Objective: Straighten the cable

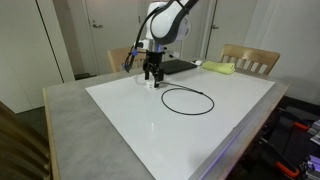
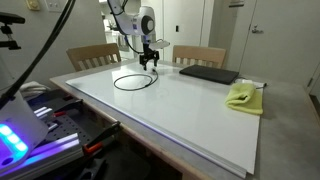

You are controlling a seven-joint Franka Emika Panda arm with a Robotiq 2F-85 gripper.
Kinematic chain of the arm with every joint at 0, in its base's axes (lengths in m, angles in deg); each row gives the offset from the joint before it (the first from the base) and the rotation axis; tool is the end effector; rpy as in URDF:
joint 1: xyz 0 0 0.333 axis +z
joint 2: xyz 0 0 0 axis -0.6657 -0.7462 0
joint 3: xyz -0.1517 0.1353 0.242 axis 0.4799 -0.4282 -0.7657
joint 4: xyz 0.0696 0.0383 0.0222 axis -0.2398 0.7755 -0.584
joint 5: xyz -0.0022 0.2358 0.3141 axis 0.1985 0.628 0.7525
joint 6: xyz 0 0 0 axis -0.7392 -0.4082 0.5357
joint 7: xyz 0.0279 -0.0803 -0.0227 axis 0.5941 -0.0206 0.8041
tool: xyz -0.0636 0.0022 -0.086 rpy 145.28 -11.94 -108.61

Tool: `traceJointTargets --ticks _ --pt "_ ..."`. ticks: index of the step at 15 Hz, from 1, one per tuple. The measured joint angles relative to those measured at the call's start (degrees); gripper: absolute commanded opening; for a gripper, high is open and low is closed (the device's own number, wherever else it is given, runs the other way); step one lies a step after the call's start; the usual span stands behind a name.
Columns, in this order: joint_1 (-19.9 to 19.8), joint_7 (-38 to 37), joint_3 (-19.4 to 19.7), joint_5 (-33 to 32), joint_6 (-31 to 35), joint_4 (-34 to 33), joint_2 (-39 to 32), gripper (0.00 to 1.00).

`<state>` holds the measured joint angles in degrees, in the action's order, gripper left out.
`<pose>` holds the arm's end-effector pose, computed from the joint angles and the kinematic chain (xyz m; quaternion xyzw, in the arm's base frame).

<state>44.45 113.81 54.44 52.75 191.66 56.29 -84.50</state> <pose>0.6628 0.1489 0.1564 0.7288 0.6828 0.0500 0.0129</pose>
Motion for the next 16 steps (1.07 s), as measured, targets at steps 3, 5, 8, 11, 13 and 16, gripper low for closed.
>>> traceJointTargets --ticks 3,5,8,11,13,16 --pt "0.00 0.00 0.00 0.00 0.00 -0.07 0.00 1.00" --pt "-0.01 0.00 0.03 0.00 0.00 -0.08 -0.01 1.00" --pt "-0.02 0.00 0.21 0.00 -0.01 -0.08 -0.07 1.00" --pt "-0.10 0.00 0.33 0.00 -0.01 -0.05 -0.31 0.77" --pt "-0.11 0.00 0.34 0.00 -0.01 -0.05 -0.58 0.75" --pt "-0.11 0.02 0.34 0.00 0.01 -0.05 -0.99 0.47"
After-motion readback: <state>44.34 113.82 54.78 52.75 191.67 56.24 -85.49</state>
